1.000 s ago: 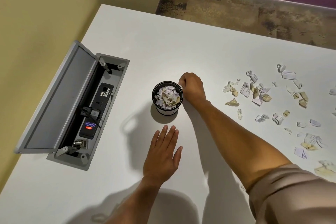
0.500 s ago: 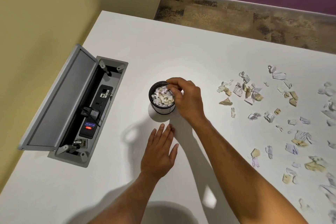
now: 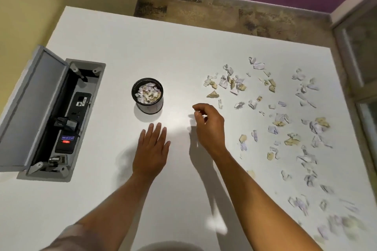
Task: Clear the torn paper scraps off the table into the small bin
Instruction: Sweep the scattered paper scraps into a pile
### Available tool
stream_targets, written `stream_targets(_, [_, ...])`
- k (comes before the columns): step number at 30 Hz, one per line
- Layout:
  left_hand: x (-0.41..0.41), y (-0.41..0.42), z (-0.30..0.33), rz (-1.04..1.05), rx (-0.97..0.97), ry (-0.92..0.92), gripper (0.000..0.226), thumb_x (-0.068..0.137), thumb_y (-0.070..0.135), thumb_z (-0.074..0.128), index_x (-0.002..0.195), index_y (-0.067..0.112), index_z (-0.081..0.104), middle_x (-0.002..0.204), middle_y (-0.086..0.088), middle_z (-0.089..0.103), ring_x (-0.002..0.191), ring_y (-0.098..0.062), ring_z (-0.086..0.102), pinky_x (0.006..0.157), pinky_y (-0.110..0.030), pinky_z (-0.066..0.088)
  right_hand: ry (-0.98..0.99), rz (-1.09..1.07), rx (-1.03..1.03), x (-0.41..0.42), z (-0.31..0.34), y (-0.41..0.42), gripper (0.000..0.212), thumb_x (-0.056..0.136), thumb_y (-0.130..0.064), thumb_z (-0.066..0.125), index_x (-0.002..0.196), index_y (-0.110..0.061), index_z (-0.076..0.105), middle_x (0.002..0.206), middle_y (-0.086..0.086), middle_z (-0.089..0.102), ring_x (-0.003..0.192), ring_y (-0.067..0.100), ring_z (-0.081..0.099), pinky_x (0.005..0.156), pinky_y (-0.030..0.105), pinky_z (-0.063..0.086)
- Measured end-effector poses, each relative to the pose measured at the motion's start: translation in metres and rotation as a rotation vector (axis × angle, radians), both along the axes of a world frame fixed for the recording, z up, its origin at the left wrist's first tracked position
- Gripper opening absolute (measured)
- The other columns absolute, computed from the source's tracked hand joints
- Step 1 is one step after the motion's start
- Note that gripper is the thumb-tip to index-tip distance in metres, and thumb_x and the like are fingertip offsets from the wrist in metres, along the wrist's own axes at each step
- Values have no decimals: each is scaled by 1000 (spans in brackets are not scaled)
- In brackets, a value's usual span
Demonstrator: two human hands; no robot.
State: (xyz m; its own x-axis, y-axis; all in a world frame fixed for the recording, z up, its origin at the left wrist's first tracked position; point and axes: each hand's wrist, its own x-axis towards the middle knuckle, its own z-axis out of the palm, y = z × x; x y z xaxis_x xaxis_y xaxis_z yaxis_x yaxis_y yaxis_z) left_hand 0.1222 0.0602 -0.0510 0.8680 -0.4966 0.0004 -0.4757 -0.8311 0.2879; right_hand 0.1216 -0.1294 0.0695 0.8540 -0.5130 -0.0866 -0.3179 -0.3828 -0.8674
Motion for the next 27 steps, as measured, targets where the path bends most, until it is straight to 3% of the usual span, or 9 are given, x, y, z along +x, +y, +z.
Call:
stream_targets(4, [-1, -7, 4, -12, 61, 16, 45, 101, 25, 34, 136, 1, 50, 144, -21, 45, 134, -44, 37, 107, -58, 31, 54, -153, -12, -74, -15, -25, 24, 95, -3, 48, 108, -10, 66, 105, -2, 66, 88, -15, 56, 78, 4, 41])
stream_targets(8, [-19, -21, 18, -36, 33, 120, 44, 99, 16, 34, 139, 4, 47, 147, -20, 42, 135, -45, 34, 108, -58, 30, 107, -270, -17, -141, -29, -43, 27, 95, -1, 45, 106, -13, 67, 103, -7, 67, 96, 5, 60, 90, 25, 47])
stream_targets(11, [-54, -39, 28, -79, -51, 263, 49, 100, 27, 31, 147, 15, 40, 158, -10, 29, 146, -34, 22, 120, -49, 15, 111, -288, -79, -186, -35, -57, 31, 96, -1, 43, 112, -13, 65, 113, -3, 66, 108, 15, 59, 97, 32, 47])
stream_targets(14, [-91, -55, 33, -159, -58, 297, 59, 99, 42, 22, 150, 15, 35, 160, -6, 24, 149, -28, 16, 120, -45, 12, 155, -370, -95, -227, -41, -71, 31, 98, -7, 40, 114, -16, 65, 119, -5, 63, 114, 13, 55, 100, 21, 41])
stream_targets(16, [-116, -66, 35, -196, -69, 304, 60, 101, 45, 24, 151, 13, 33, 161, -6, 23, 149, -27, 14, 120, -47, 14, 174, -422, -150, -258, -47, -85, 33, 98, -10, 37, 114, -13, 66, 122, -3, 63, 116, 14, 53, 97, 8, 34])
stream_targets(17, [-125, -70, 34, -195, -74, 316, 60, 102, 46, 27, 151, 13, 31, 161, -6, 21, 150, -27, 13, 120, -47, 14, 168, -422, -212, -273, -51, -91, 34, 98, -12, 35, 114, -11, 66, 122, -1, 63, 117, 16, 53, 98, 9, 33])
stream_targets(20, [-146, -89, 36, -195, -51, 339, 63, 101, 49, 30, 151, 10, 30, 161, -8, 21, 149, -28, 14, 118, -49, 18, 194, -457, -315, -323, -58, -115, 29, 98, -11, 43, 118, -8, 62, 124, 4, 62, 119, 19, 52, 104, 26, 37])
stream_targets(23, [-154, -104, 37, -258, -3, 307, 66, 100, 52, 31, 147, 6, 35, 155, -14, 30, 143, -35, 25, 110, -54, 30, 204, -547, -380, -367, -58, -141, 26, 96, -11, 51, 120, -5, 59, 124, 10, 60, 120, 24, 50, 105, 29, 36])
stream_targets(27, [-160, -135, 38, -243, 14, 284, 67, 99, 51, 39, 150, 9, 29, 157, -13, 26, 145, -33, 21, 112, -50, 28, 281, -638, -423, -412, -61, -186, 33, 97, -16, 51, 128, -3, 54, 133, 17, 56, 128, 32, 48, 109, 48, 38])
